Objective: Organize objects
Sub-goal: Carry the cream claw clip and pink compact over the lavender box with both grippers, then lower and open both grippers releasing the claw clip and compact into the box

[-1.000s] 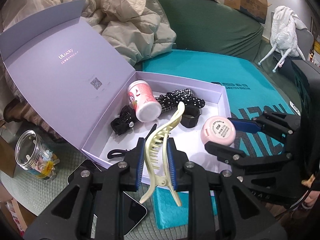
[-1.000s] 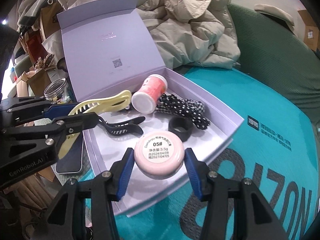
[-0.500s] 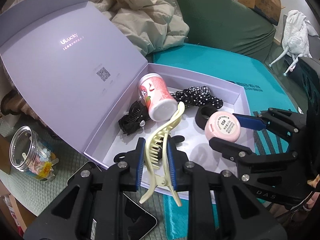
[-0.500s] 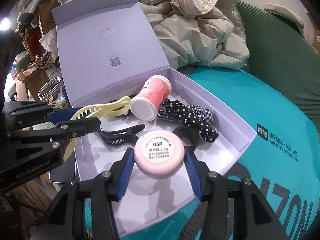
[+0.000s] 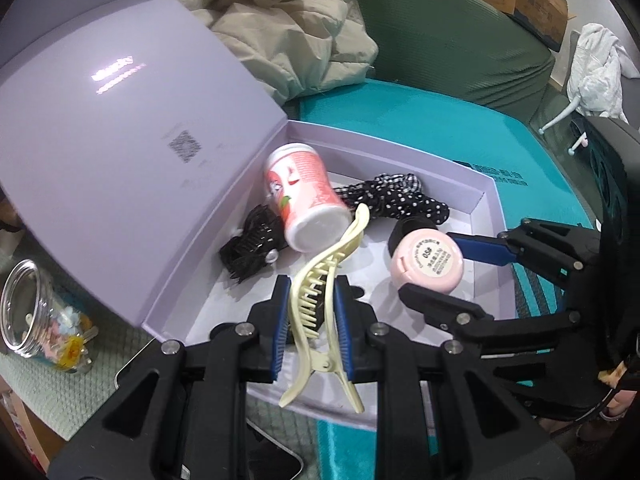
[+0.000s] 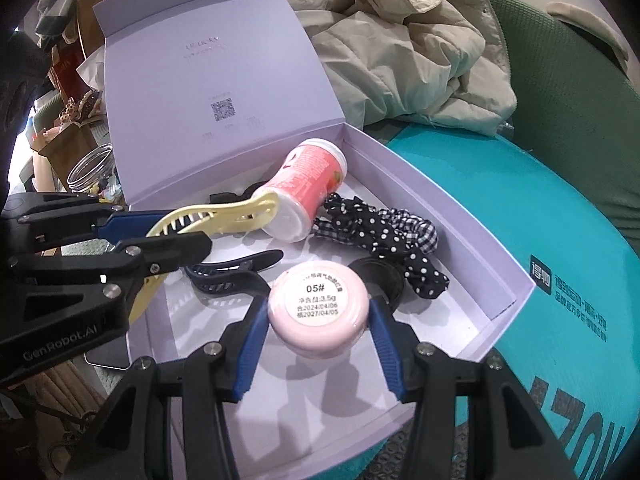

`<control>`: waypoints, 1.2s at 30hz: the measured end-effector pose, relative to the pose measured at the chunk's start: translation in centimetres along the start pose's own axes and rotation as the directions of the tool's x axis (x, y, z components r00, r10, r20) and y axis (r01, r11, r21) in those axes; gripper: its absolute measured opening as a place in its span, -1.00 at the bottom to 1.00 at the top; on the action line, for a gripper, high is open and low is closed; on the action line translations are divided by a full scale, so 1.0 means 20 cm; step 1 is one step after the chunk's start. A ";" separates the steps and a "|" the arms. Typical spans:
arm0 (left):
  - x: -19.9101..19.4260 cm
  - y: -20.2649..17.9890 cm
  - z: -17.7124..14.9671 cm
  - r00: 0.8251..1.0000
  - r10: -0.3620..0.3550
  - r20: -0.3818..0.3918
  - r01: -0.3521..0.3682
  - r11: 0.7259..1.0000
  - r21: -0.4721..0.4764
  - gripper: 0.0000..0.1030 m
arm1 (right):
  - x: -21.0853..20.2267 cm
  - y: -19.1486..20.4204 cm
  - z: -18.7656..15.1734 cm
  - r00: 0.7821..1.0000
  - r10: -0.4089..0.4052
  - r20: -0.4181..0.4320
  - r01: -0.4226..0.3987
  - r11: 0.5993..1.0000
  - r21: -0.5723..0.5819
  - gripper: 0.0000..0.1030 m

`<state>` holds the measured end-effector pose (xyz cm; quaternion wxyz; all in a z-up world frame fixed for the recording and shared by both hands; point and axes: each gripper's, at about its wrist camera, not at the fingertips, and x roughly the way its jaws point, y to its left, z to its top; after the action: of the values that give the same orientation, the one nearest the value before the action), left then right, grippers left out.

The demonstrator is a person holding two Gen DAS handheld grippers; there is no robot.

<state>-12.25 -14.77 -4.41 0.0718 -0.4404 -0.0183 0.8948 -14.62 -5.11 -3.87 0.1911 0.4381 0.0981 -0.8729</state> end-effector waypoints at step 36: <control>0.21 -0.04 0.14 0.991 -0.058 -0.118 0.060 0.998 0.019 -0.61 | 0.12 -0.09 0.12 0.998 0.044 -0.034 -0.047 0.995 -0.089 0.01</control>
<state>-16.92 -13.25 -5.89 0.1041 -0.4905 -0.0172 0.8650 -18.50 -4.82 -4.37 0.2285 0.4450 0.1301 -0.8560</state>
